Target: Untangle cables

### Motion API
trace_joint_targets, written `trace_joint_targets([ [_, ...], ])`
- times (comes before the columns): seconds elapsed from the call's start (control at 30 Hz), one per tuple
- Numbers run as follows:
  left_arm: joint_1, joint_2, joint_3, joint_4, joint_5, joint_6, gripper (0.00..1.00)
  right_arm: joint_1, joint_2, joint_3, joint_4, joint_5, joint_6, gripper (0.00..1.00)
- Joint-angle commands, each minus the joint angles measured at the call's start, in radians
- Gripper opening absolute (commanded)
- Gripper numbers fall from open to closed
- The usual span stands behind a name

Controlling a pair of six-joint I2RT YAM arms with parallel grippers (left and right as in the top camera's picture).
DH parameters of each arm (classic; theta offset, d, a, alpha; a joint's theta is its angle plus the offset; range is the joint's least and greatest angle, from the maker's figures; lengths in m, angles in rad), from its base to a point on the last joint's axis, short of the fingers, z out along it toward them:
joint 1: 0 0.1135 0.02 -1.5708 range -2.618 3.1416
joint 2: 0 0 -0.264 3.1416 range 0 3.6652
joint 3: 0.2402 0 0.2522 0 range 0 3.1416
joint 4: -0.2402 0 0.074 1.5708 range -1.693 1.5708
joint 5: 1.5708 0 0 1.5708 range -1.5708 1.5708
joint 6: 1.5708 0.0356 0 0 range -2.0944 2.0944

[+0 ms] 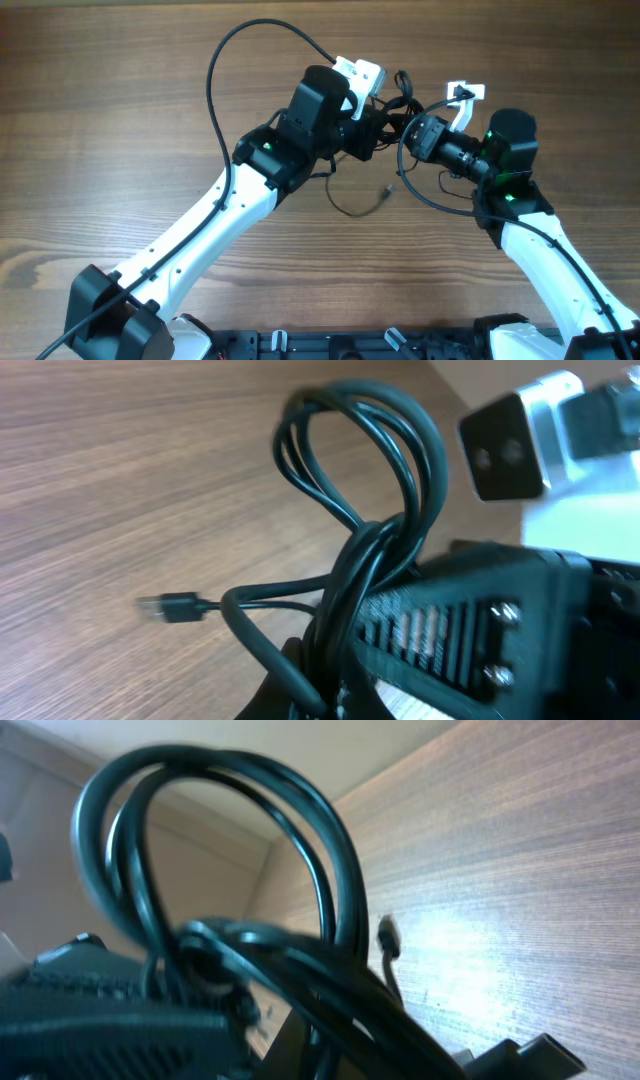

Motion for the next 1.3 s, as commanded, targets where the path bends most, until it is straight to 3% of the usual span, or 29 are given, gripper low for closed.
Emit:
trace_joint_targets([
  [0.0,-0.027,-0.020,0.003,-0.014,0.204,0.031,0.04,-0.016,0.004,0.007,0.024,0.133,0.052,0.04],
  [0.17,-0.027,-0.020,0.002,-0.010,0.275,0.030,0.04,-0.016,0.039,0.007,0.024,0.117,0.053,0.12],
  [0.3,-0.013,-0.021,0.003,-0.014,0.282,0.029,0.04,-0.017,0.040,0.007,0.028,0.079,0.052,0.36],
  [0.53,0.229,-0.021,0.003,-0.015,0.282,-0.038,0.04,-0.044,0.040,0.007,0.024,-0.084,0.054,0.58],
  [0.67,0.278,-0.020,0.003,-0.028,0.285,-0.034,0.04,-0.047,0.040,0.007,0.031,-0.240,0.006,0.71],
  [0.73,0.288,-0.020,0.003,-0.069,0.344,-0.002,0.04,-0.064,0.040,0.007,0.058,-0.336,-0.127,0.72],
  [0.87,0.294,-0.020,0.003,-0.182,0.616,0.191,0.04,-0.143,0.040,0.007,0.135,-0.421,-0.324,0.77],
  [1.07,0.294,-0.020,0.003,-0.211,0.747,0.235,0.04,-0.180,0.040,0.007,0.138,-0.422,-0.403,0.80],
  [1.27,0.293,-0.020,0.003,-0.209,0.751,0.234,0.04,-0.162,0.040,0.007,0.137,-0.422,-0.402,0.80],
])
